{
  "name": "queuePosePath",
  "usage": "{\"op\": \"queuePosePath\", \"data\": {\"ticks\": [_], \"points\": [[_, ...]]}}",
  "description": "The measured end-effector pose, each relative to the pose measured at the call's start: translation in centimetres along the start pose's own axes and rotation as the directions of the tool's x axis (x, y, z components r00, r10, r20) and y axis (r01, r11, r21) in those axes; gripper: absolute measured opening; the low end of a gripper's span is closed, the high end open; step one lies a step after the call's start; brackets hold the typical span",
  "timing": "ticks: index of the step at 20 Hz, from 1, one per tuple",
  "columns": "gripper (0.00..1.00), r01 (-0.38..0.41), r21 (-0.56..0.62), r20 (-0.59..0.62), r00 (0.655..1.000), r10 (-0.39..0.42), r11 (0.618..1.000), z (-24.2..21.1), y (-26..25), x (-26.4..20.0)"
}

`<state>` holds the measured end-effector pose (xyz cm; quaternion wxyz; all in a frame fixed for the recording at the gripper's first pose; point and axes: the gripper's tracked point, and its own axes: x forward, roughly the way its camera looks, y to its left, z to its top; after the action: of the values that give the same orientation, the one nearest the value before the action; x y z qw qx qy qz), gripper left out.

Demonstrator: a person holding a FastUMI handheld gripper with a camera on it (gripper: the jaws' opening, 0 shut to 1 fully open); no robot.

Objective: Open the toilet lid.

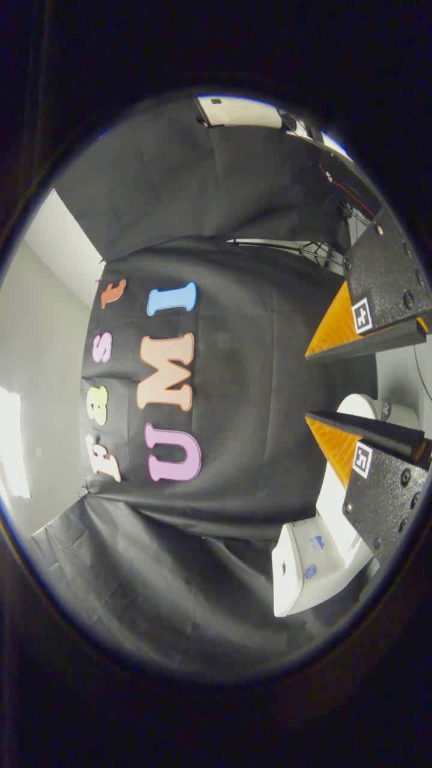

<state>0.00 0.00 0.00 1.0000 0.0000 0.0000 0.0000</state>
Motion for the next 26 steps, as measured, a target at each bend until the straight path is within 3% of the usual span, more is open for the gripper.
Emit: {"op": "queuePosePath", "data": {"ticks": [12, 15, 21, 26], "points": [[0.58, 0.058, 0.096, -0.059, 0.997, -0.052, 0.994, -1.4, -0.5, 1.0], [0.58, 0.078, 0.17, -0.062, 0.996, -0.069, 0.982, -1.7, -1.0, 1.7], [0.6, 0.094, 0.373, -0.094, 0.994, -0.063, 0.923, -3.2, 0.2, 3.9], [0.57, 0.161, 0.558, -0.123, 0.986, -0.111, 0.814, -3.5, 1.0, 6.4]]}}
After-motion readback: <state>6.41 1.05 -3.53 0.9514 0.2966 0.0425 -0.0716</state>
